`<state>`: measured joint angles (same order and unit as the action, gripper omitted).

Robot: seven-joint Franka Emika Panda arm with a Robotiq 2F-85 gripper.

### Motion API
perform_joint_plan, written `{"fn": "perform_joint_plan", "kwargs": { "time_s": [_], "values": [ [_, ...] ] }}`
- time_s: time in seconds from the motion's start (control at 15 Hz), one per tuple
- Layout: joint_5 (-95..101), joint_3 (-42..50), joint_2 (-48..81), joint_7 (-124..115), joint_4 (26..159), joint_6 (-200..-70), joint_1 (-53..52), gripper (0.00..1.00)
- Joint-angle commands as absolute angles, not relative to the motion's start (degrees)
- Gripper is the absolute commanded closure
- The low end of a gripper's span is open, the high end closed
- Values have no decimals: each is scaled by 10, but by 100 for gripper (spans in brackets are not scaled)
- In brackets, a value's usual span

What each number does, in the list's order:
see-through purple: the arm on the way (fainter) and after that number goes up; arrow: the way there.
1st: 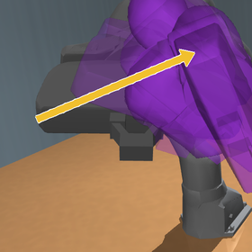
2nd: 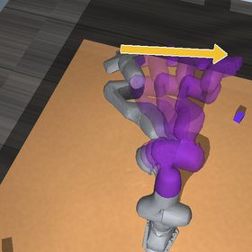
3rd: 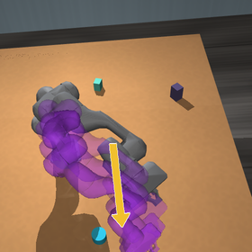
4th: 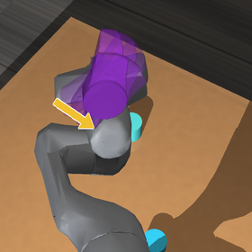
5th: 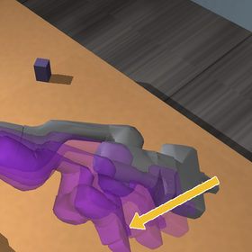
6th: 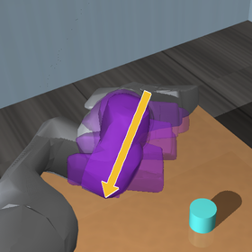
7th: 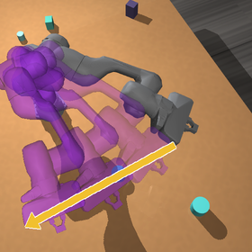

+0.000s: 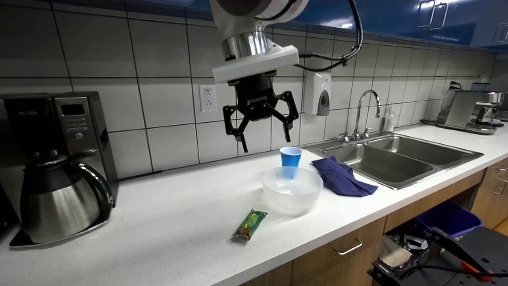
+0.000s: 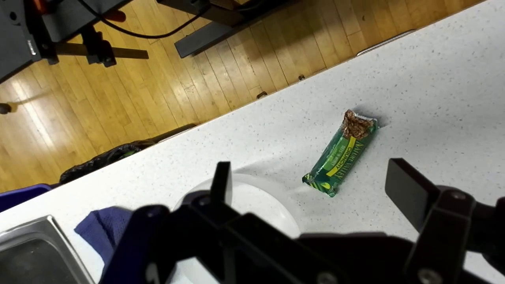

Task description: Put the green packet inside the plastic bowl

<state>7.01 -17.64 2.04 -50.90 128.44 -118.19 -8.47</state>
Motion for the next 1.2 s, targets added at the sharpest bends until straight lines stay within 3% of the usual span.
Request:
{"fn": "perform_joint_plan", "kwargs": {
  "time_s": [0.0, 1.13],
  "values": [
    [86, -148, 82, -530, 1242, -1194, -108, 0],
    [69, -63, 291, -525, 1122, -1217, -182, 0]
  ]
}}
